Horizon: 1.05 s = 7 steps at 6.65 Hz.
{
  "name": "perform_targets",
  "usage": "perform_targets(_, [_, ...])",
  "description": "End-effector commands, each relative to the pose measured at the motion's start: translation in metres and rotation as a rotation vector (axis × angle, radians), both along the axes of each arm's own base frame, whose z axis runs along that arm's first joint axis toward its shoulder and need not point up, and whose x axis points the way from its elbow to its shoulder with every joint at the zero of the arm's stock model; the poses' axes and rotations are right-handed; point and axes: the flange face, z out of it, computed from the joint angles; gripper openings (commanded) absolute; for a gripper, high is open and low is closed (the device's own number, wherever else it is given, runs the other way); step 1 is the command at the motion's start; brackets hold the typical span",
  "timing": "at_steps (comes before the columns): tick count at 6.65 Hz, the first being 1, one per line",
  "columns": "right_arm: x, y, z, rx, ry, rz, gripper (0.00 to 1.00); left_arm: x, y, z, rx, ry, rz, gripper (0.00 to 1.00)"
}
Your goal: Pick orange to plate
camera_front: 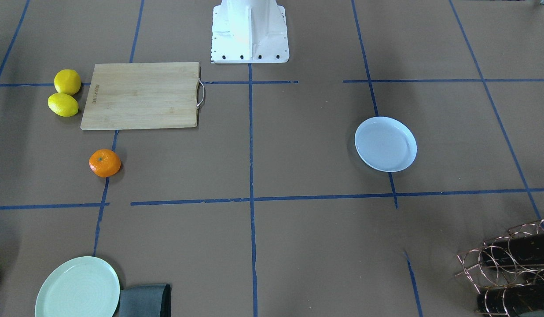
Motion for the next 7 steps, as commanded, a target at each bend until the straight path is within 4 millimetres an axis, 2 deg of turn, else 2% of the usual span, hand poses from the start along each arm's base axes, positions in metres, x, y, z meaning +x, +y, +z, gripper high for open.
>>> perform_targets(1, [-0.005,0.004,0.009,-0.018,-0.063,-0.008,1.00,0.004,-0.030,-0.043,0.196,0.014,0.004,1.00])
perform_targets(2, [-0.005,0.005,0.011,-0.019,-0.064,-0.010,1.00,0.006,-0.043,-0.045,0.348,0.031,0.003,1.00])
perform_targets(3, [-0.005,0.005,0.012,-0.021,-0.064,-0.010,1.00,0.012,-0.040,-0.034,0.321,0.121,-0.027,1.00])
perform_targets(4, [-0.007,0.006,0.010,-0.022,-0.091,-0.016,1.00,0.023,-0.037,-0.040,0.368,0.152,-0.026,1.00])
perform_targets(6, [-0.007,0.008,0.012,-0.027,-0.094,-0.016,1.00,0.095,-0.030,-0.055,0.445,0.228,0.053,1.00])
perform_targets(7, [-0.007,0.010,0.014,-0.032,-0.094,-0.016,1.00,0.138,-0.024,-0.061,0.324,0.292,0.039,1.00])
